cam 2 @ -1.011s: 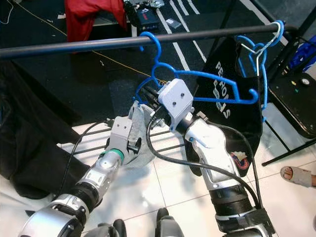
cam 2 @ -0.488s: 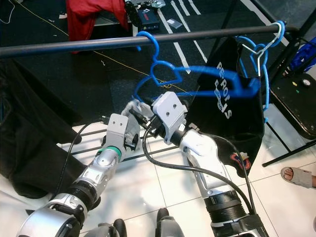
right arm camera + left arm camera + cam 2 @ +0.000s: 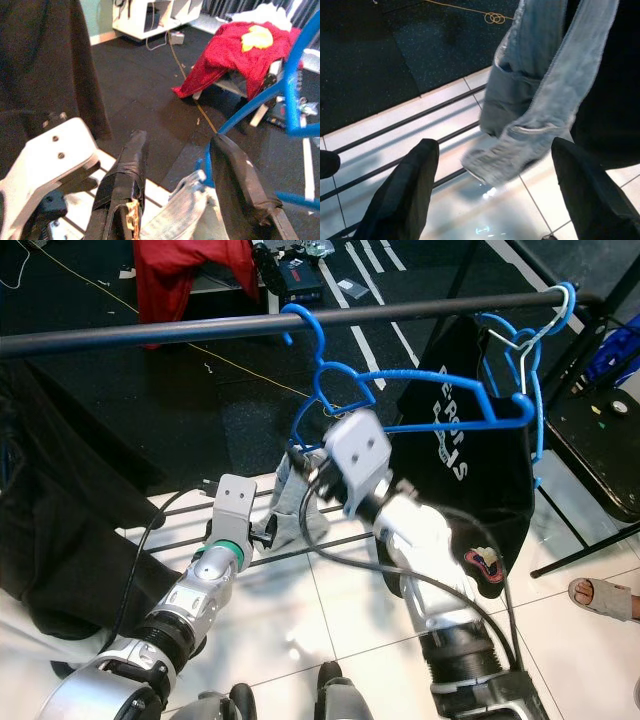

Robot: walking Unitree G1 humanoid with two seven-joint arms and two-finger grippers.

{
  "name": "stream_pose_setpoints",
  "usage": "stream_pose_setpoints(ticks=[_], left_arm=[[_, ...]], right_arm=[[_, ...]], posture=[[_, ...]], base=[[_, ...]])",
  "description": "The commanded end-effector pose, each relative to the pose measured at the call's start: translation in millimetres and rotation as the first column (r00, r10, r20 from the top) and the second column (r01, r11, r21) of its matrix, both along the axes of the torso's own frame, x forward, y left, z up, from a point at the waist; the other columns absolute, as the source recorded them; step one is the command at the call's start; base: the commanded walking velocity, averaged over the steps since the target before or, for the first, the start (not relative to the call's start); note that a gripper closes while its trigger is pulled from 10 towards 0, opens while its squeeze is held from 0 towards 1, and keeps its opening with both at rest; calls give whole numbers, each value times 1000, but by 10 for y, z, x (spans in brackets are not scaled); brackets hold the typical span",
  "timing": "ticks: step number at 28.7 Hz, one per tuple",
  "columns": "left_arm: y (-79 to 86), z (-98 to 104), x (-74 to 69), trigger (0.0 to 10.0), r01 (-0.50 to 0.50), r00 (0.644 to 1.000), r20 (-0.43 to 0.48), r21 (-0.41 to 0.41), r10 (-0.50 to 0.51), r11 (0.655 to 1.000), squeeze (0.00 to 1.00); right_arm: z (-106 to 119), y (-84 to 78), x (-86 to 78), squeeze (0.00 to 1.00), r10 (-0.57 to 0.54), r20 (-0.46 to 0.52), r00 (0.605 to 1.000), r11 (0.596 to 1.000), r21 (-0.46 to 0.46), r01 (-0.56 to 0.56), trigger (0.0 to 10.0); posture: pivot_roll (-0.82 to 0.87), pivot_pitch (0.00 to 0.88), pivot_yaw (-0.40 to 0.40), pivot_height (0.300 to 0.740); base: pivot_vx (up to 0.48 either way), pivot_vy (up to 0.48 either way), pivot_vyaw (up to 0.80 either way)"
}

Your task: Hang hanger

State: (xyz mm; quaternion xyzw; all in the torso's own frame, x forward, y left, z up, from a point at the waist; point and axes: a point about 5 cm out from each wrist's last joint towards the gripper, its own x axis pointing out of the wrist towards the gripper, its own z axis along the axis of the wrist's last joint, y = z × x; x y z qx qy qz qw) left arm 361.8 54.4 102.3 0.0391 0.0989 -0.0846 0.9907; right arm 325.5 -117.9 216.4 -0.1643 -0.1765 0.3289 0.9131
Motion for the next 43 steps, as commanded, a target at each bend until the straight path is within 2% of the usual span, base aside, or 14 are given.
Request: stream_pose_setpoints(ticks=[1, 6, 8, 10, 12, 13, 15, 18, 22, 32, 34, 35, 38, 43], left_arm=[[-58, -121, -84, 10000, 9, 999, -45, -18, -10, 1000, 0], [20, -71, -101, 10000, 3, 1000, 5, -25, -3, 1000, 0], [151, -19, -174, 10000, 12, 995, 99, 3, -12, 1000, 0], [230, -59, -268, 10000, 13, 994, 107, 20, -15, 1000, 0], [230, -59, -268, 10000, 13, 994, 107, 20, -15, 1000, 0], [314, -129, -364, 10000, -13, 998, 54, -11, 14, 1000, 0], [314, -129, -364, 10000, -13, 998, 54, -11, 14, 1000, 0], [438, -215, -503, 10000, -44, 999, -6, -76, 43, 996, 0], [569, -223, -638, 10000, -30, 1000, 4, -68, 31, 997, 0], [742, 34, -756, 10000, 25, 996, 85, -55, -20, 998, 0], [739, 132, -754, 10000, 29, 995, 100, -66, -22, 997, 0], [739, 132, -754, 10000, 29, 995, 100, -66, -22, 997, 0], [713, 237, -754, 10000, 48, 992, 119, -71, -40, 996, 0], [715, 333, -751, 10000, 61, 988, 143, -59, -52, 996, 0]], right_arm=[[-150, -10, -30, 0, -8, -44, 999, 1000, -12, 8, 10000], [-522, -21, -111, 0, -33, -174, 984, 999, 2, 34, 10000], [-980, -35, -235, 0, -59, -331, 942, 998, 10, 66, 10000], [-1274, -57, -342, 0, -114, -404, 908, 992, 8, 128, 10000], [-1274, -57, -342, 0, -114, -404, 908, 992, 8, 128, 10000], [-1447, -42, -447, 0, -153, -434, 888, 986, -5, 168, 10000], [-1447, -42, -447, 0, -153, -434, 888, 986, -5, 168, 10000], [-1603, -23, -558, 0, -204, -457, 866, 975, -12, 224, 10000], [-1673, -56, -612, 0, -279, -460, 843, 951, -6, 311, 10000], [-1436, -337, -535, 0, -389, -352, 852, 904, 35, 427, 10000], [-1130, -403, -506, 0, -391, -269, 880, 898, 97, 428, 10000], [-1130, -403, -506, 0, -391, -269, 880, 898, 97, 428, 10000], [-794, -438, -538, 0, -383, -189, 904, 891, 182, 416, 10000], [-381, -449, -595, 0, -386, -32, 922, 900, 205, 384, 10000]], posture=[[-178, 235, 43, 740], [-173, 223, 50, 740], [-157, 206, 50, 740], [-147, 183, 55, 740], [-147, 183, 55, 740], [-145, 167, 54, 740], [-145, 167, 54, 740], [-150, 134, 53, 740], [-151, 108, 51, 740], [-159, 81, 60, 740], [-168, 87, 68, 740], [-168, 87, 68, 740], [-177, 94, 81, 740], [-186, 92, 89, 740]], base=[[0, 0, 0], [0, 0, 0], [0, 0, 0], [0, 0, 0], [0, 0, 0], [0, 0, 0], [0, 0, 0], [0, 0, 0], [0, 0, 0], [0, 0, 0], [0, 0, 0], [0, 0, 0], [0, 0, 0], [0, 0, 0]])
